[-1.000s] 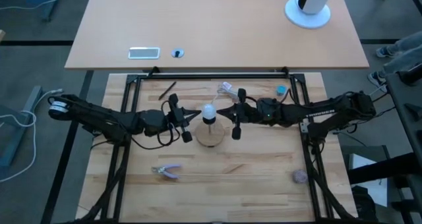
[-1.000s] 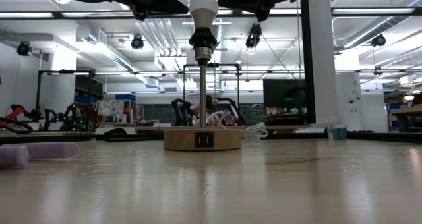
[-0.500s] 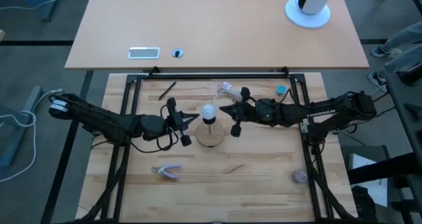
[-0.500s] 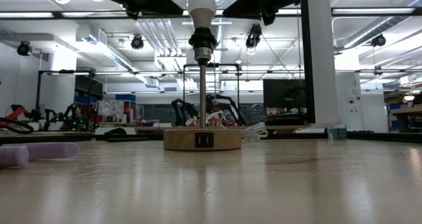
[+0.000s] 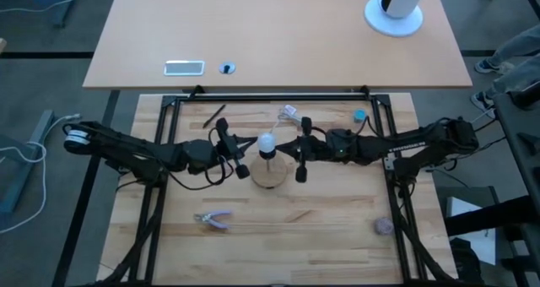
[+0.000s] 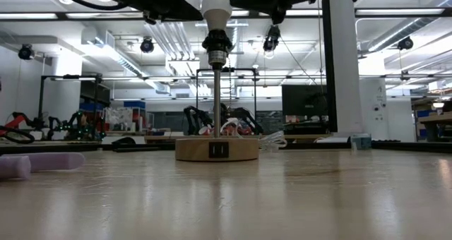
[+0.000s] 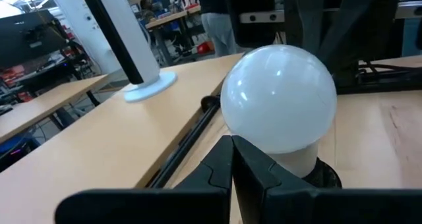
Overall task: Screw lightbulb
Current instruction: Remove the lightbulb from the lamp
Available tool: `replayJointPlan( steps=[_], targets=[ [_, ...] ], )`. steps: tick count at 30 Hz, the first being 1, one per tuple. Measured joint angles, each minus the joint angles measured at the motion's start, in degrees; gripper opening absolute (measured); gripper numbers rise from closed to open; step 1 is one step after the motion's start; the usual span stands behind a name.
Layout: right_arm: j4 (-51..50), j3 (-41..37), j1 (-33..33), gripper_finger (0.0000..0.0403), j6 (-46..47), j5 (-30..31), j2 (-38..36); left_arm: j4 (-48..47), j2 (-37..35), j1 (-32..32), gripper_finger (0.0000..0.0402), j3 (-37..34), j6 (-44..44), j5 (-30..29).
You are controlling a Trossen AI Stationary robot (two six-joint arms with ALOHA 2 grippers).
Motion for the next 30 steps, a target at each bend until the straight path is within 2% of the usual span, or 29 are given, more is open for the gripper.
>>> replayJointPlan(
  steps=[10, 19, 22, 26, 30],
  targets=[
    [-2.5, 0.1, -0.2, 0.0, -0.3, 8.1, -0.3, -1.3, -0.1, -3.0, 0.0, 0.1, -1.6, 1.2],
    [-6.5, 0.0, 0.4, 0.0, 0.5, 7.5, -0.4, -3.2, 0.0, -5.2, 0.0, 0.1, -2.0, -10.3],
    [-6.7, 0.0, 0.9, 0.0, -0.4, 6.4, -1.0, -3.1, 0.0, -4.4, 0.0, 0.1, -1.7, -10.6],
    [-5.1, 0.0, 1.1, 0.0, -0.2, 0.0, -1.4, -2.8, 0.0, -3.1, 0.0, 0.1, -1.4, -10.5],
    [-2.6, 0.0, 1.0, 0.0, -0.3, -0.3, -1.4, -2.1, 0.0, -2.1, 0.0, 0.1, -1.3, -7.9]
  ],
)
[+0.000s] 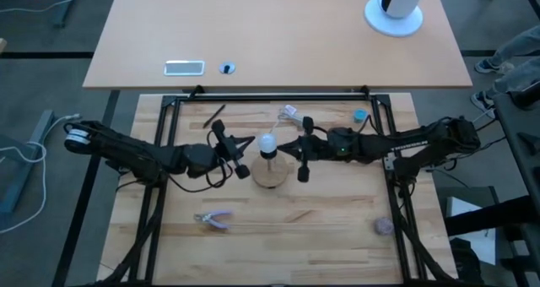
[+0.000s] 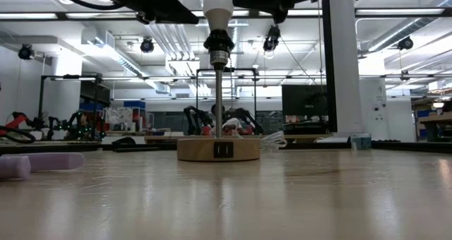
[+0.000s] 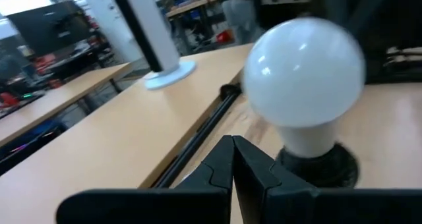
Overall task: Screw lightbulb
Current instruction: Remove the lightbulb from the lamp
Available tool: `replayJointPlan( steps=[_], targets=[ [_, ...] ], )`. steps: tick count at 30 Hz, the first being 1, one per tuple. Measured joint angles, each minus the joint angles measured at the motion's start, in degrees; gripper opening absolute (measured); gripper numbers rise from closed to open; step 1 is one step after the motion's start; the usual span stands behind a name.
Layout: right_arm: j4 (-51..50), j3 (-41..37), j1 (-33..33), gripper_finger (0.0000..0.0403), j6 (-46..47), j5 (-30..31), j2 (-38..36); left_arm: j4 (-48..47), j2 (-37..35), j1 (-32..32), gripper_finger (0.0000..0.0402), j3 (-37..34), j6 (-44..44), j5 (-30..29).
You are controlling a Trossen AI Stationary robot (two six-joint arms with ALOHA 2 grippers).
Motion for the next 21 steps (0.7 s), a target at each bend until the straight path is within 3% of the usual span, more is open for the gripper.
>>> replayJointPlan(
  steps=[6, 21],
  targets=[
    [1.5, 0.0, 0.1, 0.0, -0.2, -0.2, 0.5, 4.4, 0.0, 1.0, 0.0, -0.1, 0.9, 8.0],
    [1.1, 0.0, -1.4, 0.0, -0.5, 6.4, 0.4, 3.3, -0.1, 0.3, 0.0, -0.1, -2.1, 8.9]
  ],
)
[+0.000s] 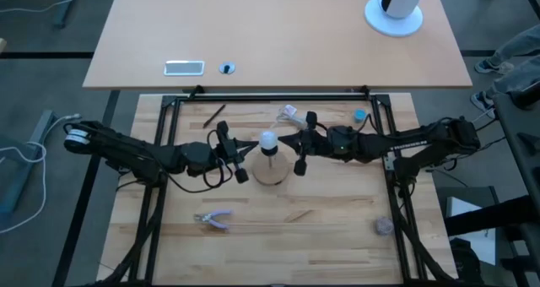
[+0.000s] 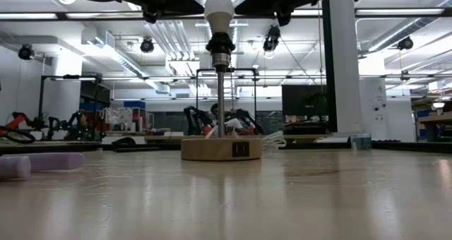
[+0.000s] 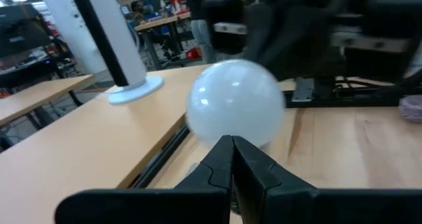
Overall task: Screw lightbulb
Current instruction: Remove the lightbulb from the lamp
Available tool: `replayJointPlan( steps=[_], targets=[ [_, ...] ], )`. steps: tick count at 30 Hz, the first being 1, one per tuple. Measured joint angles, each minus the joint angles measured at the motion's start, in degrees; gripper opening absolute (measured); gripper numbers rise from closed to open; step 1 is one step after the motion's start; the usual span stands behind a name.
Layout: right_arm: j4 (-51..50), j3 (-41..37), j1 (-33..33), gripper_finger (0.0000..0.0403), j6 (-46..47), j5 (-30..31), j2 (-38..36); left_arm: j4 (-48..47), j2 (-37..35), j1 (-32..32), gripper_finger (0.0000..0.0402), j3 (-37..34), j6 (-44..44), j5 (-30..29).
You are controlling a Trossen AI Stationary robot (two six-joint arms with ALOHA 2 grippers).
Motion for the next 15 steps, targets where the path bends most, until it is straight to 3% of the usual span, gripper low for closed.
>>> replayJointPlan(
  steps=[5, 11, 15],
  targets=[
    [-1.6, 0.0, 0.0, 0.0, -0.1, 0.4, -0.1, -0.3, 0.1, -0.8, 0.0, 0.0, -0.1, 0.7],
    [-6.9, 0.0, 0.4, 0.0, 0.3, 0.0, -2.5, -2.3, 0.1, -1.5, 0.0, 0.0, -0.1, -6.8],
    [-6.9, 0.0, 1.2, 0.0, -0.7, -1.5, -3.6, -0.9, 0.1, -0.8, 0.0, 0.0, 1.7, -7.9]
  ],
)
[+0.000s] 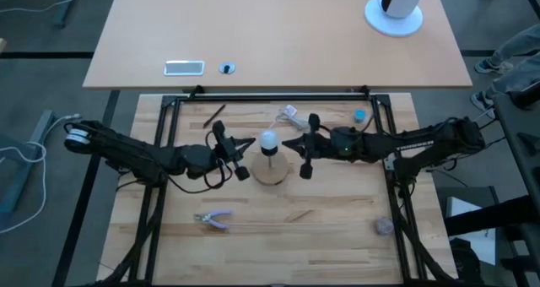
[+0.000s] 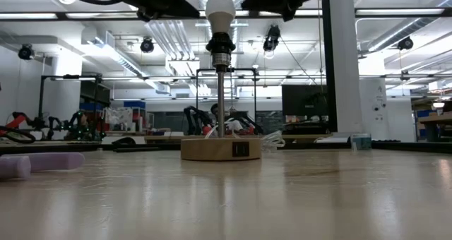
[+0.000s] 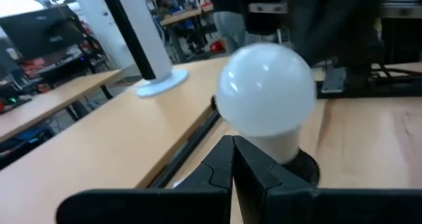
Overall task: Screw lightbulb
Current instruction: Remove the lightbulb from the lamp
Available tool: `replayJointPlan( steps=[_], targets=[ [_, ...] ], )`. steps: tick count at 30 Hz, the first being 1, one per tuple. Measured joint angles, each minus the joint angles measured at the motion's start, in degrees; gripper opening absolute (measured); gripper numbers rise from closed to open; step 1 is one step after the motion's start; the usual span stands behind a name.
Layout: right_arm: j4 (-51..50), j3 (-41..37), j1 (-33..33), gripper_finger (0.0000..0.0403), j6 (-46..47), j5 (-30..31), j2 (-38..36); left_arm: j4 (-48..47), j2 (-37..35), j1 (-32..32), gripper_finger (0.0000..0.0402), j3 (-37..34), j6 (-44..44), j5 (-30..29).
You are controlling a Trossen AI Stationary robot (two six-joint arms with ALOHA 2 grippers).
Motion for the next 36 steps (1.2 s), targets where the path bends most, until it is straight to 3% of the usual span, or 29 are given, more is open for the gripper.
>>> replayJointPlan(
  steps=[8, 13, 23, 27, 31, 36],
  targets=[
    [5.2, 0.0, -0.2, 0.0, -0.5, -2.9, 3.0, 3.6, 0.1, 1.8, 0.0, 0.0, 2.5, 6.0],
    [5.7, 0.0, -1.4, 0.0, 0.9, -3.2, 3.9, 3.7, 0.7, 1.9, 0.0, 0.0, 2.2, 6.0],
    [3.9, 0.0, -1.8, 0.0, 1.1, 0.6, 3.8, 2.8, 1.0, 0.7, 0.0, 0.1, 1.7, 11.0],
    [2.5, 0.0, -1.7, 0.0, 1.1, 1.4, 3.7, 1.7, 0.7, -0.2, 0.0, 0.1, 1.7, 10.0],
    [-1.4, 0.0, -1.3, 0.0, 1.5, 1.4, 2.0, 1.1, -0.1, -1.2, 0.0, 0.1, 2.3, 3.9],
    [-0.5, 0.0, -0.9, 0.0, 1.3, -4.1, 1.0, 2.1, -0.6, -0.1, 0.0, 0.0, 4.8, 1.1]
  ],
)
